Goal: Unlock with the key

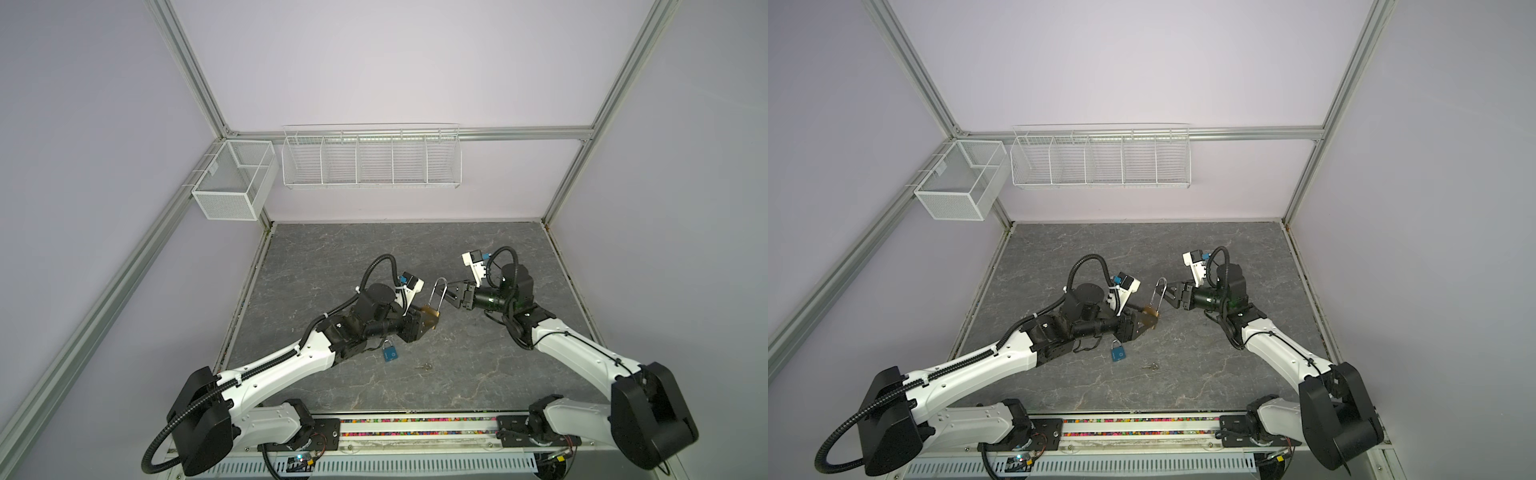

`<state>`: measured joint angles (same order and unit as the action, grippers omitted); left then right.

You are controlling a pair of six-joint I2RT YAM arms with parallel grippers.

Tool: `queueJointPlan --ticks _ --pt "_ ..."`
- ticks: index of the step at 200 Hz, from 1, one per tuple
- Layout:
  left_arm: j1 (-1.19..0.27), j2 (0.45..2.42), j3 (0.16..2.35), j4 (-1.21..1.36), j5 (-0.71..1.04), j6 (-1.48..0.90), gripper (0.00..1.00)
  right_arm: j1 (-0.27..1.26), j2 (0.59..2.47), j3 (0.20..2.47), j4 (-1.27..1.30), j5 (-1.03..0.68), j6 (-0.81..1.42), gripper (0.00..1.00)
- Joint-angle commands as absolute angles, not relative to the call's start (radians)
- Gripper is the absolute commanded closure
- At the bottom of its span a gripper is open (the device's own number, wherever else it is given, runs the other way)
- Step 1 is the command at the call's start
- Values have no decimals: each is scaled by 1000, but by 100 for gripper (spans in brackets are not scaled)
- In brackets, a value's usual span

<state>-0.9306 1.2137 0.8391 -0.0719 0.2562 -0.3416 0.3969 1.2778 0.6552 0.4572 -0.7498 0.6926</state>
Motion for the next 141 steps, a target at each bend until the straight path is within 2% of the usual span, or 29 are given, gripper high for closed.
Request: queueJointPlan --ticks 1,34,62,88,141 --pt "-933 1191 834 47 278 -355 100 412 1309 626 664 -814 795 32" --pt "-931 1195 816 93 287 -369 100 421 1330 624 670 -742 817 31" --pt "-931 1171 817 56 253 -356 100 438 1300 699 348 -598 699 31" --pt "-931 1145 835 -20 128 -330 100 455 1258 774 56 -453 583 31" --pt "-933 1167 880 -111 -80 -302 100 460 1213 826 -172 -327 512 32"
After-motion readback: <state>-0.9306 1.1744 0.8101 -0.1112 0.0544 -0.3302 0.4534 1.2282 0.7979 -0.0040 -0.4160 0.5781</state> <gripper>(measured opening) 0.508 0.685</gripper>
